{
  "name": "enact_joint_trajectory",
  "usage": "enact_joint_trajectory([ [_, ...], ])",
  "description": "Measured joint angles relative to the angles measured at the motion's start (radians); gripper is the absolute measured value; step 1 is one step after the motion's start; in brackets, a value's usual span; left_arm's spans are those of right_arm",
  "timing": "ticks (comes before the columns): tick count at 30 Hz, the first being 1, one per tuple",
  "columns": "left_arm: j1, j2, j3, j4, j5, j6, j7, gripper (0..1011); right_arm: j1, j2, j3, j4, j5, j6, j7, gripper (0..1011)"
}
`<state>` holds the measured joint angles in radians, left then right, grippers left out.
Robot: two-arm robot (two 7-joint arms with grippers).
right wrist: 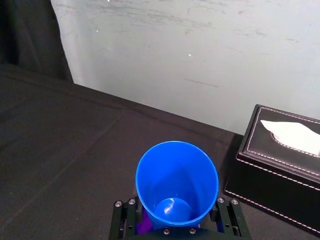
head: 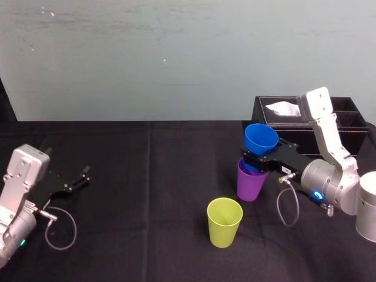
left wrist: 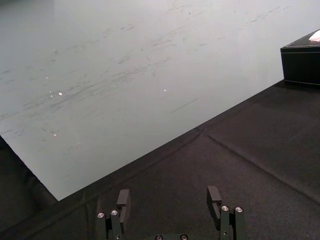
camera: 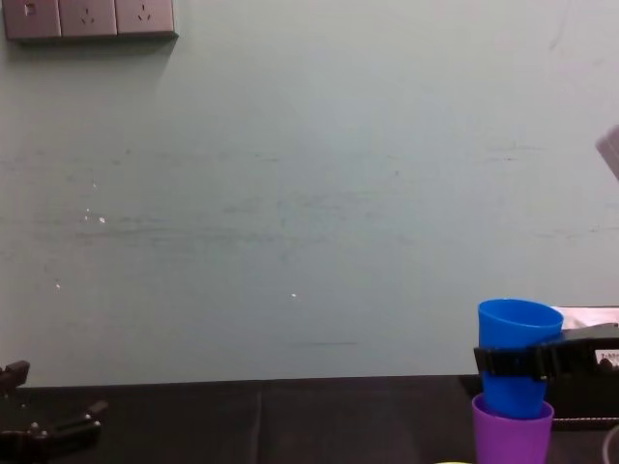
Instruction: Stack the three plastic cups sequentially using one hand.
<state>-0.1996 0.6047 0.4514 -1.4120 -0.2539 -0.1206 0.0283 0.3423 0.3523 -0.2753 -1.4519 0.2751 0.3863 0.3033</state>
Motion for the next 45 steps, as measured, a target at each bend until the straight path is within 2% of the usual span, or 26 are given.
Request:
enact_joint_trajectory([
  [28, 0.000, 0.000, 0.000, 0.000, 0.000, 0.000, 0.000, 1000, 0.002, -0.007, -0.020, 0.023, -0.003, -0.001, 0.001, 722],
  [40, 0.000, 0.000, 0.000, 0.000, 0.000, 0.000, 0.000, 1000, 0.002, -0.007, -0.018, 0.023, -0.003, -0.001, 0.001, 1003],
  [45, 0.000, 0.000, 0.000, 0.000, 0.000, 0.000, 0.000, 1000, 0.002, -0.007, -0.018, 0.023, -0.002, -0.001, 0.002, 1000],
])
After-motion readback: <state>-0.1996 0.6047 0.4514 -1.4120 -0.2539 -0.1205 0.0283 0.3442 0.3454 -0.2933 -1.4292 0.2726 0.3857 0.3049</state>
